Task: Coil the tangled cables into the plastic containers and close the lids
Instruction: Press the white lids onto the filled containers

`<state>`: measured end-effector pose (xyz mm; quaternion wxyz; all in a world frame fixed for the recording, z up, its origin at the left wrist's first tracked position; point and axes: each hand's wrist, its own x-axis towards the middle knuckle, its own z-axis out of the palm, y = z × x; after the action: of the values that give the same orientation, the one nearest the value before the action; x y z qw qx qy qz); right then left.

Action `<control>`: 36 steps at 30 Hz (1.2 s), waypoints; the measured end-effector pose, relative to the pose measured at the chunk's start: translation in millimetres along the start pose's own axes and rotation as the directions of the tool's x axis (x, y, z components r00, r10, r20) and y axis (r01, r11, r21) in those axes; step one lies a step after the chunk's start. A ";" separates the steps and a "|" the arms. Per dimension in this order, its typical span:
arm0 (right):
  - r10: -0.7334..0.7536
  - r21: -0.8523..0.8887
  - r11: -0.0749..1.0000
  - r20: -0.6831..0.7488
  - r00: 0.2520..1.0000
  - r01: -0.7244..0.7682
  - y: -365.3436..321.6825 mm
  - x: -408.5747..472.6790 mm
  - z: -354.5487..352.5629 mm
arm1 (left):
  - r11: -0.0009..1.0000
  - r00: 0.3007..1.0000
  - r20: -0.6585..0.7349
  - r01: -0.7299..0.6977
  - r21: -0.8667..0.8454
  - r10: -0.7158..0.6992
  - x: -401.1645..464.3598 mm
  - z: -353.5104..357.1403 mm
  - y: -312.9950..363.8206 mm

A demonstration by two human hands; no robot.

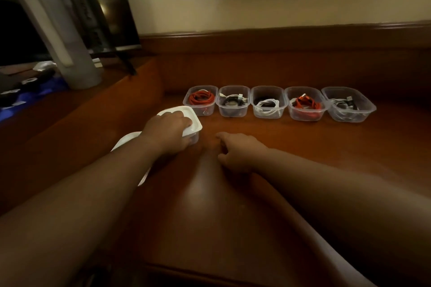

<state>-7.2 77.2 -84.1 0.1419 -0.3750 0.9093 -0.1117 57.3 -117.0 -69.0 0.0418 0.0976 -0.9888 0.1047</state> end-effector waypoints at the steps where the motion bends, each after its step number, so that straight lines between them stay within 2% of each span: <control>1: -0.014 -0.031 0.999 -0.010 1.000 0.014 -1.3 12.0 -3.7 | 1.000 1.000 0.006 0.014 0.014 -0.014 9.8 0.0 -5.8; 6: -0.116 -0.198 0.977 -0.174 0.978 0.080 -3.2 68.6 -19.4 | 0.992 0.994 0.016 0.111 0.057 -0.112 52.3 4.6 -37.8; 9: -0.172 -0.288 0.953 -0.255 0.952 0.095 -1.7 99.1 -24.1 | 0.989 0.990 0.061 0.118 0.084 -0.124 74.6 10.8 -56.3; 15: -0.179 -0.359 0.928 -0.210 0.961 0.094 0.7 133.0 -15.2 | 0.987 0.987 0.026 0.160 0.029 -0.161 103.9 31.4 -74.5; 18: -0.205 -0.337 0.933 -0.213 0.955 0.125 -0.1 131.9 -10.4 | 0.970 0.972 0.102 0.221 -0.098 -0.211 112.6 40.6 -79.9; 21: -0.229 -0.311 0.938 -0.212 0.950 0.156 -0.7 122.3 -9.2 | 0.946 0.969 0.153 0.227 -0.231 -0.195 109.3 36.7 -81.4; 23: -0.246 -0.304 0.936 -0.200 0.949 0.178 -0.5 110.7 -8.3 | 0.934 0.975 0.046 0.221 -0.280 -0.216 95.7 29.4 -79.6; 25: -0.253 -0.296 0.936 -0.178 0.951 0.193 1.2 94.5 -6.0 | 0.943 0.961 -0.087 0.234 -0.238 -0.261 74.4 21.3 -74.5; 27: -0.239 -0.264 0.945 -0.156 0.958 0.193 3.5 74.6 -3.4 | 0.948 0.947 -0.134 0.269 -0.171 -0.293 49.7 12.0 -66.1; 31: -0.231 -0.210 0.957 -0.135 0.963 0.200 3.5 22.0 7.3 | 0.938 0.947 -0.004 0.317 -0.144 -0.320 -9.4 -2.6 -47.6; 36: -0.257 -0.282 0.936 -0.133 0.957 0.212 -2.3 -44.4 19.8 | 0.949 0.946 0.108 0.311 -0.047 -0.305 -67.0 -6.6 -30.8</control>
<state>31.2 105.4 -94.1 -0.0007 -0.4858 0.8733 -0.0367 129.4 -132.8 -63.3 0.0114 0.2546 -0.9651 0.0605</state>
